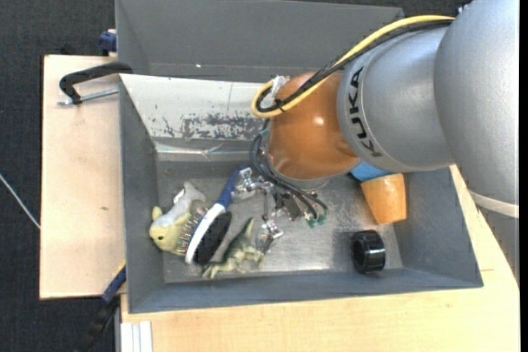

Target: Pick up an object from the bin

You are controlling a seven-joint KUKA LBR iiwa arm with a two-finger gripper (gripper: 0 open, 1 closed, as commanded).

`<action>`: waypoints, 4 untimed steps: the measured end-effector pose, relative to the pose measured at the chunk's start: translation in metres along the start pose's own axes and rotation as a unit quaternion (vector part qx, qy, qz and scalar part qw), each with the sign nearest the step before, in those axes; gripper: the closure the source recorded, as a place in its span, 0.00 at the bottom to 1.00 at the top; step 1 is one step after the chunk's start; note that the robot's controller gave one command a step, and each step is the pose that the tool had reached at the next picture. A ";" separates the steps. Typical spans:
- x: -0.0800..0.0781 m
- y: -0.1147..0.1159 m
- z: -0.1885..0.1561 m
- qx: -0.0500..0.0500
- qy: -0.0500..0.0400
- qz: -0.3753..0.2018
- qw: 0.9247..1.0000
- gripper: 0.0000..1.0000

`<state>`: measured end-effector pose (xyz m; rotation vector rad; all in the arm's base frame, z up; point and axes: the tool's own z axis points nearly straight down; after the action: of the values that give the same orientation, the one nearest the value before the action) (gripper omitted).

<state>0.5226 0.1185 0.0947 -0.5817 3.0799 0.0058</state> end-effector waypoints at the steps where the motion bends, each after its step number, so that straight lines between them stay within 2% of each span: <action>1: -0.036 0.029 0.003 0.008 0.001 -0.033 0.999 0.00; 2: -0.044 0.088 -0.019 0.013 -0.004 0.010 1.000 0.00; 3: -0.022 0.097 -0.021 0.010 -0.009 -0.110 0.994 0.00; 4: -0.017 0.116 -0.052 0.000 -0.001 -0.308 0.951 0.00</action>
Offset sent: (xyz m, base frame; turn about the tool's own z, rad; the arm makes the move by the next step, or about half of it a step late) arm 0.0273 0.0844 -0.0130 -0.1136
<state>0.4961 0.2323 0.1472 -1.5005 2.7494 0.0025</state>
